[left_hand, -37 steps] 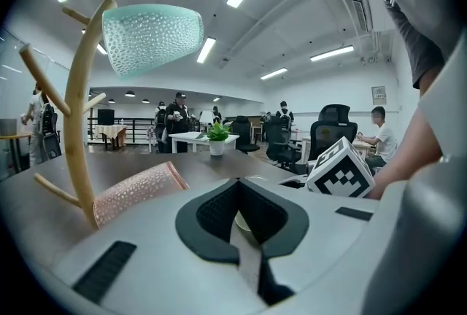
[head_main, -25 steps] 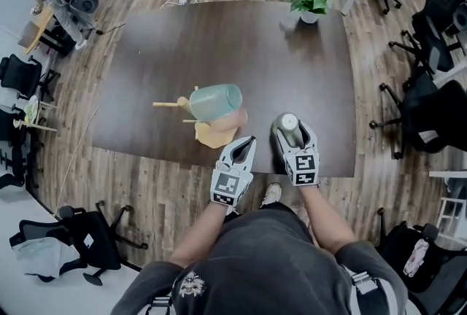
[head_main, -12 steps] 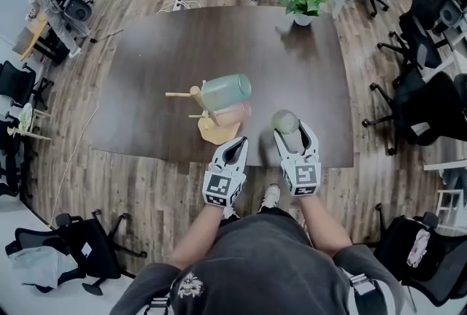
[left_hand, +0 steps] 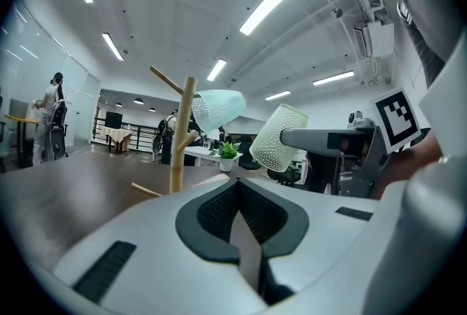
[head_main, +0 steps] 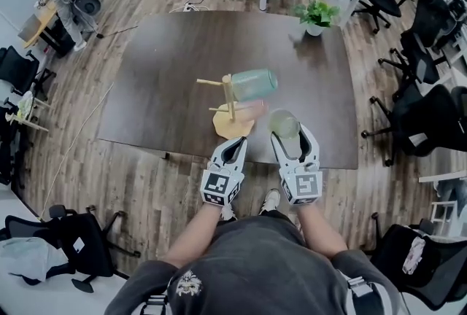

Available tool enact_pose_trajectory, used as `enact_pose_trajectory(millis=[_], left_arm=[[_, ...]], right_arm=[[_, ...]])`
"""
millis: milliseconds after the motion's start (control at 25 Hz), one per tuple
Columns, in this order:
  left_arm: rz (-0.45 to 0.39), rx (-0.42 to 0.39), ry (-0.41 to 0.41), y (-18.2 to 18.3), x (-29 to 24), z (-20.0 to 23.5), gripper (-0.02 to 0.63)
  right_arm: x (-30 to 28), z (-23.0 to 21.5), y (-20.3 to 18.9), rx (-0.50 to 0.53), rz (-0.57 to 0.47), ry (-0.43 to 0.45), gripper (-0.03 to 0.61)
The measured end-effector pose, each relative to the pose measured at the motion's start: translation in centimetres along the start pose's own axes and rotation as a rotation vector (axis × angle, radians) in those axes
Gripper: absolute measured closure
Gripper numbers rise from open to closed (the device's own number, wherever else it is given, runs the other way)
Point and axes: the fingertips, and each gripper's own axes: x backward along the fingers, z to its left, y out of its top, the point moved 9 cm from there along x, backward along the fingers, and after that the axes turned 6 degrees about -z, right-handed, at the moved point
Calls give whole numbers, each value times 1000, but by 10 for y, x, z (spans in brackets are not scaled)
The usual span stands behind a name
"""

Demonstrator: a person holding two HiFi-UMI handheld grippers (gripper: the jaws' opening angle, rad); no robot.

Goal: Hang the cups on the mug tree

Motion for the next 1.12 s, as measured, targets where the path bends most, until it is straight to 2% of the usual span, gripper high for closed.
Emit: enact_pose_trajectory(millis=[520, 800, 1120], left_arm=[[-35, -46, 55, 15, 56, 57, 607], [-48, -61, 71, 21, 77, 86, 607], [-46, -62, 81, 22, 95, 113, 607]], right_arm=[[-31, 86, 21, -31, -76, 96, 273], [-50, 110, 16, -70, -67, 85, 273], [-69, 127, -6, -14, -25, 22, 273]])
